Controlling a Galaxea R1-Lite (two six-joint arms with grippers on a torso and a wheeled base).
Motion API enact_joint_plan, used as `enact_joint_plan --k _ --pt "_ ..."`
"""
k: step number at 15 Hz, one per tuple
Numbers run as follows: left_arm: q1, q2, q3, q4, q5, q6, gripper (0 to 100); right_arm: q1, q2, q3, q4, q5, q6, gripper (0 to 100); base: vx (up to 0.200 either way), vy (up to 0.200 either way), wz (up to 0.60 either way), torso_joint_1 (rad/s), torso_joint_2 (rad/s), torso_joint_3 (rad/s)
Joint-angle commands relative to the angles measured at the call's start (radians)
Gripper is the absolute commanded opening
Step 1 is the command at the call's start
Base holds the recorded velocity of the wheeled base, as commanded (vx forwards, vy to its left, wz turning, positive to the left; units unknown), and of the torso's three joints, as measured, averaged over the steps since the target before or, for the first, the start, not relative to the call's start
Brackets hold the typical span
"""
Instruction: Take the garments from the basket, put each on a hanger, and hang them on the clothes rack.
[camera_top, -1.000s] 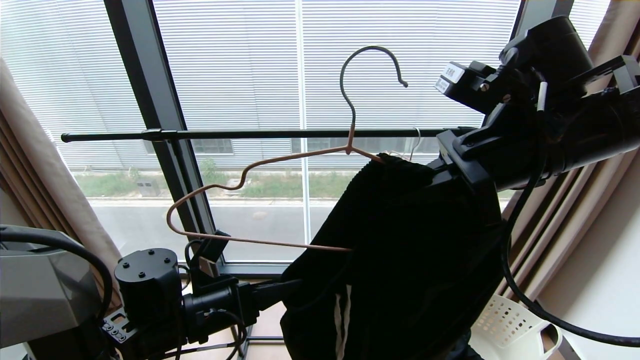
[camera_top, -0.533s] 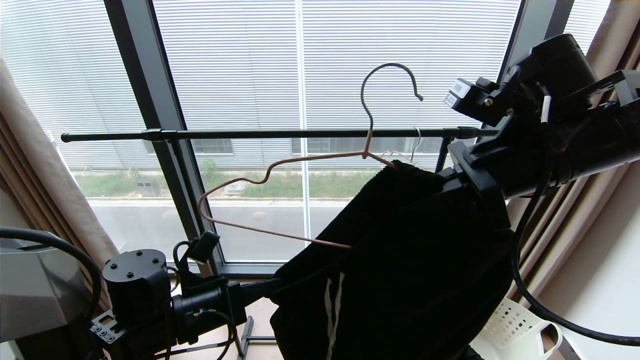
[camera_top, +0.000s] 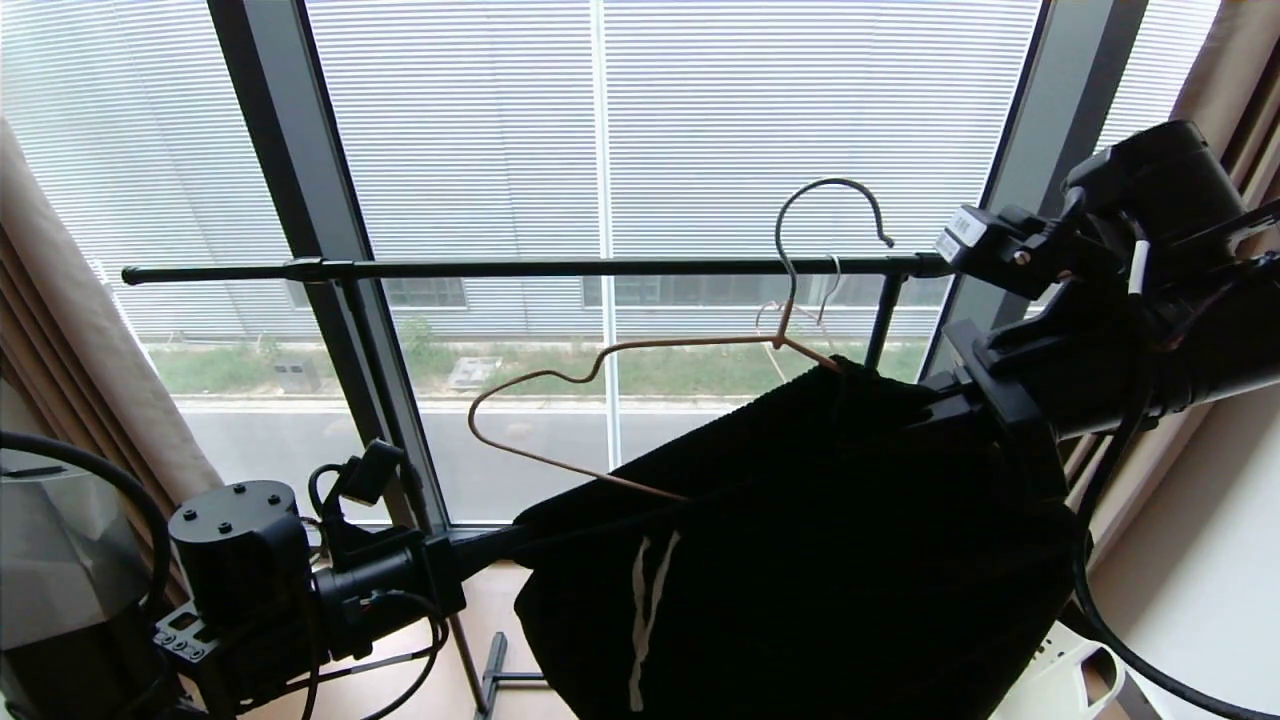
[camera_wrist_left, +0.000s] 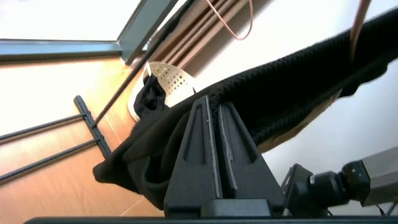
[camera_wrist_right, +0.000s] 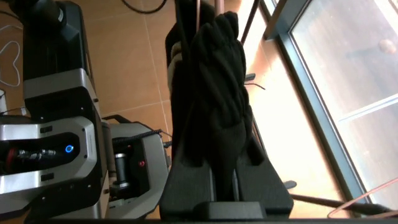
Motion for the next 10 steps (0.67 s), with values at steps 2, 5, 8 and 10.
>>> enact_joint_plan --k 2,5,8,10 --pt "0.039 0.001 -0.027 -0.001 0.001 0.003 0 -0.001 -0.054 0.096 -0.004 -0.05 -0.019 0 0.0 0.0 0.0 0.0 0.0 0.0" --pt "0.051 0.002 -0.046 -0.001 0.001 0.003 0 0.0 -0.08 0.176 -0.004 -0.093 -0.038 0 0.0 0.0 0.0 0.0 0.0 0.0" --pt "0.049 0.002 -0.053 -0.001 0.001 0.003 0 0.008 -0.077 0.226 -0.006 -0.15 -0.038 0 0.0 0.0 0.0 0.0 0.0 0.0" --pt "0.049 0.002 -0.053 -0.001 0.001 0.003 0 0.011 -0.072 0.246 -0.006 -0.151 -0.038 0 0.0 0.0 0.0 0.0 0.0 0.0"
